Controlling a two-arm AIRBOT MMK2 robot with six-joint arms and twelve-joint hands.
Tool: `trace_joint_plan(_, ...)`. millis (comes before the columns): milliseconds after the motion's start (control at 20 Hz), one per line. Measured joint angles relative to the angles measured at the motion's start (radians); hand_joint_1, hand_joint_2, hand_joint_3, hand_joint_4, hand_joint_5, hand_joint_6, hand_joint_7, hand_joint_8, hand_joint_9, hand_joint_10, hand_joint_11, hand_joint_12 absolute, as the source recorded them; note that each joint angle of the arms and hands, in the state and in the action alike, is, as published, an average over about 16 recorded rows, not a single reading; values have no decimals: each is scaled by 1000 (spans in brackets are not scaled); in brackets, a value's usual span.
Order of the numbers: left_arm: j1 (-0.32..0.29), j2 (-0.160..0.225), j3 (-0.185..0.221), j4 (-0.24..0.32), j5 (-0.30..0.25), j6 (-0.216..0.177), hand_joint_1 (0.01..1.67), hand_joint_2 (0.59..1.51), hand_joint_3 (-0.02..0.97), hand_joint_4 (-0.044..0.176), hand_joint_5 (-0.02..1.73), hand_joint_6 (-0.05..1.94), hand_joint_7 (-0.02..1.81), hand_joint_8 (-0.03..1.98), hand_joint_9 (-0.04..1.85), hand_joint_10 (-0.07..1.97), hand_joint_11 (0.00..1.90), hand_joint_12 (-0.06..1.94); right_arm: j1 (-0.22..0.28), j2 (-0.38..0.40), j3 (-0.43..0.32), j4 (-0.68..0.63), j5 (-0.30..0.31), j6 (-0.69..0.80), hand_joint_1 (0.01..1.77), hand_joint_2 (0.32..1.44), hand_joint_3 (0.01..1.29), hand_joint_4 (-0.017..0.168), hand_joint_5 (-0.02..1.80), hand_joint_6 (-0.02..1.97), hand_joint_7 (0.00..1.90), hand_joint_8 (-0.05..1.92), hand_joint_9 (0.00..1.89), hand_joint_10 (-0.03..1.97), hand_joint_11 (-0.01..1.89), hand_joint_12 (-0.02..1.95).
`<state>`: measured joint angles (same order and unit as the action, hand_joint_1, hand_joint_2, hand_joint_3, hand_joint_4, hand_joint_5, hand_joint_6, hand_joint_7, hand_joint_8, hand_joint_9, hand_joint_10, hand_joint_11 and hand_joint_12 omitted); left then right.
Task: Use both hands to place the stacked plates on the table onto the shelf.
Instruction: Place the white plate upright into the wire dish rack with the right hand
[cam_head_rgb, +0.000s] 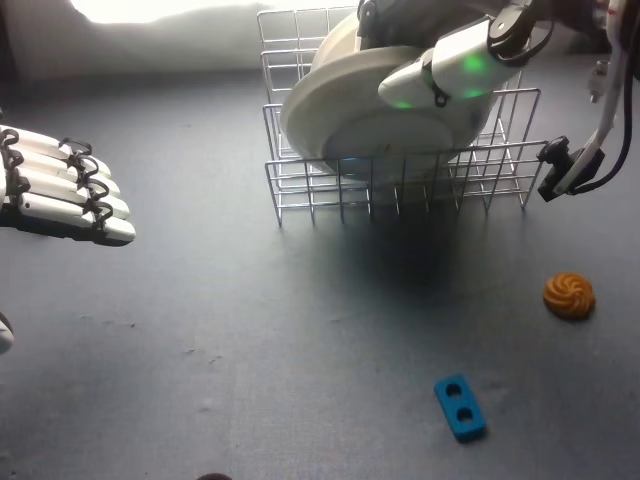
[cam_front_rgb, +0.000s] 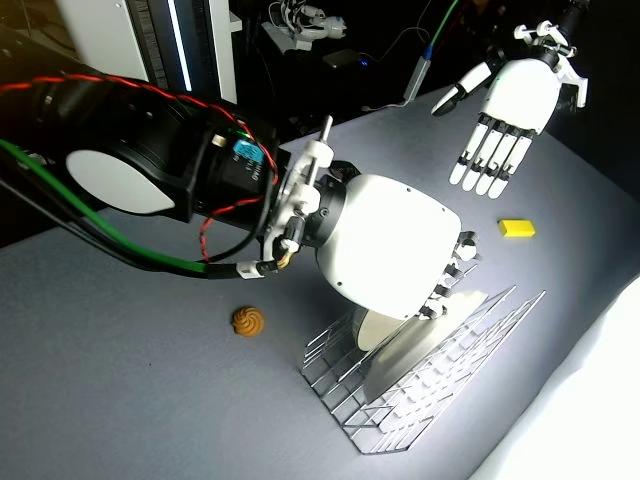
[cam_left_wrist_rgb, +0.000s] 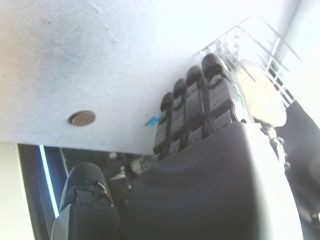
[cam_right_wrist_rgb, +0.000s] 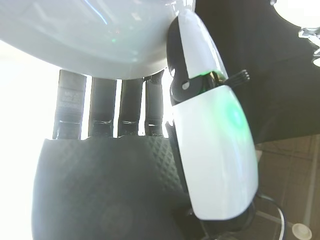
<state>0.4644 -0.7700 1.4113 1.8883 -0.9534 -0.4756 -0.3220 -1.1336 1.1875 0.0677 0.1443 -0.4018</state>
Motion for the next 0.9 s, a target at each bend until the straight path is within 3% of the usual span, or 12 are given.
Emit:
trace_joint_plan(350, 0, 0, 0, 0, 0, 0, 21, 1105, -1, 3, 76, 15, 104, 18, 95, 4, 18, 236, -24, -22, 15, 3, 26, -19, 1202, 1134, 13, -16, 733, 1057, 896, 1239, 897, 994, 697, 1392)
trace_joint_plan(800, 0, 0, 0, 0, 0, 0, 21, 1106, -1, 3, 97, 15, 128, 18, 118, 3, 19, 278, -37, -27, 18, 2, 40, -33, 1136, 1174, 13, -16, 688, 1132, 856, 612, 780, 691, 491, 1388)
trace_joint_plan(900, 0, 0, -1, 0, 0, 0, 21, 1106, -1, 3, 98, 15, 131, 18, 120, 3, 18, 279, -37, -26, 19, 2, 41, -34, 1081, 1205, 13, -15, 668, 1059, 839, 456, 743, 611, 422, 1392)
